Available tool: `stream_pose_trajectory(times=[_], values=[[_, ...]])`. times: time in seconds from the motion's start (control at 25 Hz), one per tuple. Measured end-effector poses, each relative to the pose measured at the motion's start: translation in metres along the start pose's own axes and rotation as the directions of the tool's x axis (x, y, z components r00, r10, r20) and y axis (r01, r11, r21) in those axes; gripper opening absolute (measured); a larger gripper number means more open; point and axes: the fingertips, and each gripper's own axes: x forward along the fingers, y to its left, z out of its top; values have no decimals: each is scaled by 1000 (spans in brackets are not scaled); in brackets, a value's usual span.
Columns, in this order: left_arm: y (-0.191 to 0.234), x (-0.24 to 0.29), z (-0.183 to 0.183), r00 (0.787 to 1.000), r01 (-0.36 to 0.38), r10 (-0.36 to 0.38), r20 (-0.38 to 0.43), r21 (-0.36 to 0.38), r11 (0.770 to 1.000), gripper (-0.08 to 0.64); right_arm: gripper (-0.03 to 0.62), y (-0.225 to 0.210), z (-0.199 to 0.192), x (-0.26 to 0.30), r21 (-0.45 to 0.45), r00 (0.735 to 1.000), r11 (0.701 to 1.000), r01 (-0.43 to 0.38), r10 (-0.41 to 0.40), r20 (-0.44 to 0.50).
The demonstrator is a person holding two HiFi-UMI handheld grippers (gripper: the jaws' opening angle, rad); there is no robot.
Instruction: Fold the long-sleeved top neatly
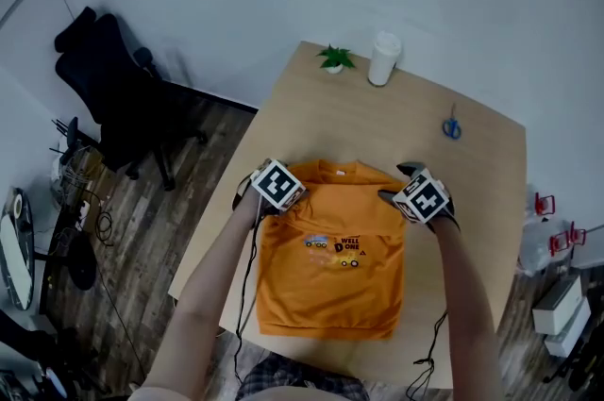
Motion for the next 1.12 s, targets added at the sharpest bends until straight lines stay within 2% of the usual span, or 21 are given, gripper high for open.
stream_pose_trajectory(times=[0.08, 0.24, 0.4, 0.6, 0.72, 0.92, 1.12], values=[[4, 10, 0, 1000, 25, -24, -19, 16, 1000, 354, 339, -3, -5, 7, -17, 1000, 1000, -22, 22, -21], [6, 19, 10, 997, 78, -78, -4, 14, 997, 354, 337, -7, -2, 19, -32, 998, 998, -58, 58, -23], [2, 29, -5, 989, 98, -85, -118, 103, 990, 356, 336, -5, -9, 32, -54, 994, 995, -82, 78, -77], [13, 34, -28, 980, 103, -78, -185, 131, 986, 379, 331, -8, -32, 39, -57, 983, 993, -99, 89, -158], [17, 37, -31, 976, 114, -89, -196, 119, 986, 380, 331, -9, -38, 41, -68, 977, 992, -110, 95, -192], [17, 46, -31, 959, 158, -122, -255, 125, 979, 381, 327, -6, -42, 51, -63, 962, 986, -154, 136, -236], [20, 49, -31, 946, 190, -150, -288, 114, 975, 391, 306, -4, -45, 57, -20, 954, 982, -187, 177, -241]])
